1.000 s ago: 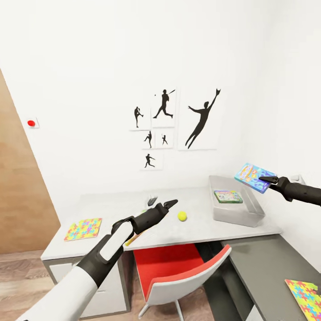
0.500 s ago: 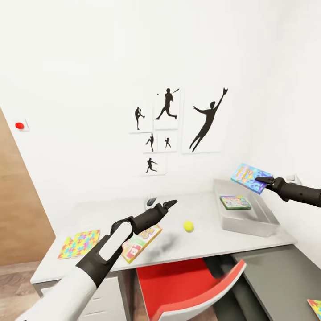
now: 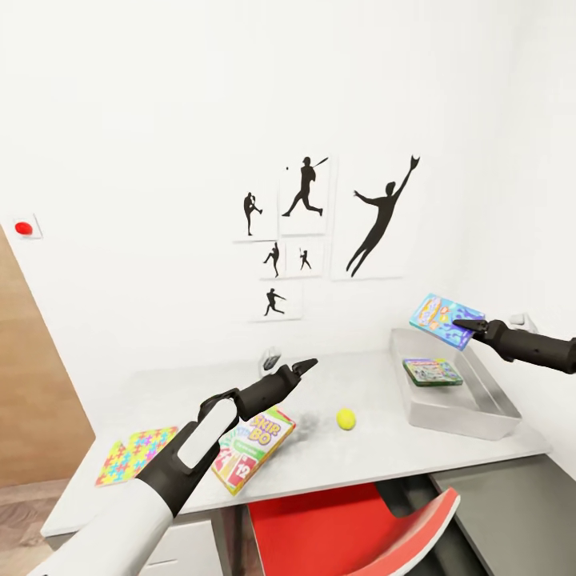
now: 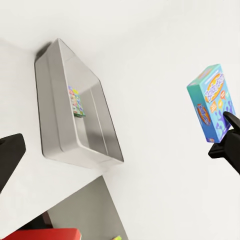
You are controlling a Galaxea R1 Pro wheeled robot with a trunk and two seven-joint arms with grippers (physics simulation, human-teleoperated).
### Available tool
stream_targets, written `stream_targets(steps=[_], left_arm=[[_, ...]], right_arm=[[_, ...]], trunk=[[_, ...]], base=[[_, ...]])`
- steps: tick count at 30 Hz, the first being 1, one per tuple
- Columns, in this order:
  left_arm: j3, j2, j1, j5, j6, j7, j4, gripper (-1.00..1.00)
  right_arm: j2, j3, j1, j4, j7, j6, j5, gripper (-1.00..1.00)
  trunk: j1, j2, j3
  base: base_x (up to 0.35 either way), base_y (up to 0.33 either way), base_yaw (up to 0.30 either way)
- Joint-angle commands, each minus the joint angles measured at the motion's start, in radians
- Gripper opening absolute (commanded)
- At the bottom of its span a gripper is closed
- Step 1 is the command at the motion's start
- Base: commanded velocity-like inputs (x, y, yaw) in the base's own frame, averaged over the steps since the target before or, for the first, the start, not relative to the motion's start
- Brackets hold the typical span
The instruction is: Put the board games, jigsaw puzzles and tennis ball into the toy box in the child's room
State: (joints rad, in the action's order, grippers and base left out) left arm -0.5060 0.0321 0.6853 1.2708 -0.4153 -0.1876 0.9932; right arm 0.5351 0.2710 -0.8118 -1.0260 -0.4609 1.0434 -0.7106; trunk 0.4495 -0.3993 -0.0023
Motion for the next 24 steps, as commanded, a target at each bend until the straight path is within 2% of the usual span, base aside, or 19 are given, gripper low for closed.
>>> stream_targets(steps=[1,16,24], left_arm=[[0.000,0.000,0.000,0.007,-0.004,-0.001,-0.001,1.00],[0.001,0.000,0.000,0.007,-0.003,-0.003,-0.001,1.00],[0.001,0.000,0.000,0.007,-0.002,-0.004,-0.001,1.00]], right_arm=[[0.000,0.002,-0.001,0.000,-0.011,0.004,0.009,-1.00],[-0.003,0.002,0.006,-0.014,-0.010,0.004,0.010,-1.00],[-0.003,0.002,0.006,-0.019,-0.010,0.004,0.010,-1.00]], trunk=[[0.000,-0.001,0.000],[0.000,-0.001,0.000],[0.000,-0.001,0.000]], base=[[0.044,0.007,0.000],[0.192,-0.095,0.000],[0.076,-0.039,0.000]])
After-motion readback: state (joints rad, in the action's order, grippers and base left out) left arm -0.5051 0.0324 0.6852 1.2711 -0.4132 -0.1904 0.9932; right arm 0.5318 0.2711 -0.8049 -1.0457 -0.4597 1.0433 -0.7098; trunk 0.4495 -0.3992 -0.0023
